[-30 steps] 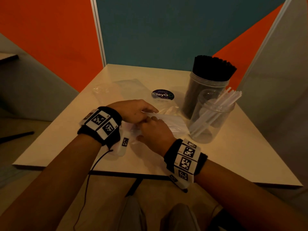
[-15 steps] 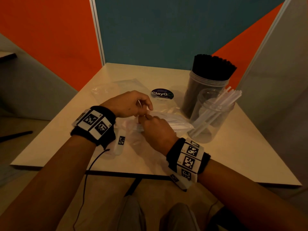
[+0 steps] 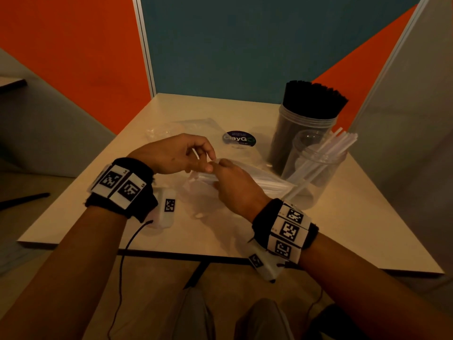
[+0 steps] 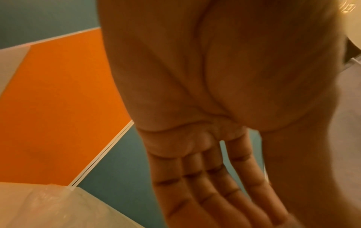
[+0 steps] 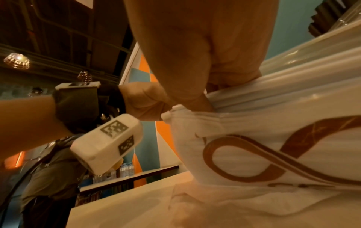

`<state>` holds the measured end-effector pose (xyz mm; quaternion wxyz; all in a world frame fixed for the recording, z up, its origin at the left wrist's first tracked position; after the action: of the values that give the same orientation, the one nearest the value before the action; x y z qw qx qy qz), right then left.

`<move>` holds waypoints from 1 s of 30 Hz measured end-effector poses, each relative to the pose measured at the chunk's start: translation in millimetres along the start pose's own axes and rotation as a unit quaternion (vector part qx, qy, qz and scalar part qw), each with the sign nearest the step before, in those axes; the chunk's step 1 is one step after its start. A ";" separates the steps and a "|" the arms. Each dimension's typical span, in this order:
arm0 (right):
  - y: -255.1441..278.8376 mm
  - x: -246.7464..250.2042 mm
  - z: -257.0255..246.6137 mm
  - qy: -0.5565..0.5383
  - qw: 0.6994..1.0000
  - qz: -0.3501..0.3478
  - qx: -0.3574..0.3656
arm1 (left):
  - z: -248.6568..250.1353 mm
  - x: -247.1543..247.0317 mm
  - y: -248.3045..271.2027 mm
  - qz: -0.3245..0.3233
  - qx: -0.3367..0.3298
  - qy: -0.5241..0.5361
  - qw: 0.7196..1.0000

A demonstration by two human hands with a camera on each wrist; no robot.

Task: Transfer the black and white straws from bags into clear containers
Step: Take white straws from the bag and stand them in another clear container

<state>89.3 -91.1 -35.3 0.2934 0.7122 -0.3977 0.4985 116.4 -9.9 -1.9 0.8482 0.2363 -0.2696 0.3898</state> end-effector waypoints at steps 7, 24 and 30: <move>4.0 0.5 -1.5 0.013 1.000 0.012 0.002 | -5.1 -3.3 0.4 -0.042 0.024 -0.018 0.999; 27.8 14.6 -16.1 -0.030 0.989 0.120 0.079 | 22.1 -6.3 -24.0 0.028 -0.014 -0.161 0.986; 56.6 56.6 -10.1 -0.127 0.971 0.186 0.080 | 15.4 -1.5 -18.6 0.045 -0.022 -0.161 0.986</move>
<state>46.4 -127.3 22.6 0.0845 0.7049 -0.5156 0.4797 126.0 -31.0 5.0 0.7801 0.2650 -0.4218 0.3786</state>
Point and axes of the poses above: each hand's wrist, its own y-axis away from the middle knuckle, its own x-axis out of the back of the hand, z = x × y, the point moved 9 cm from there along -y, towards the middle knuckle, and after that the axes turned 10 degrees about -z, right-handed, at the moved point
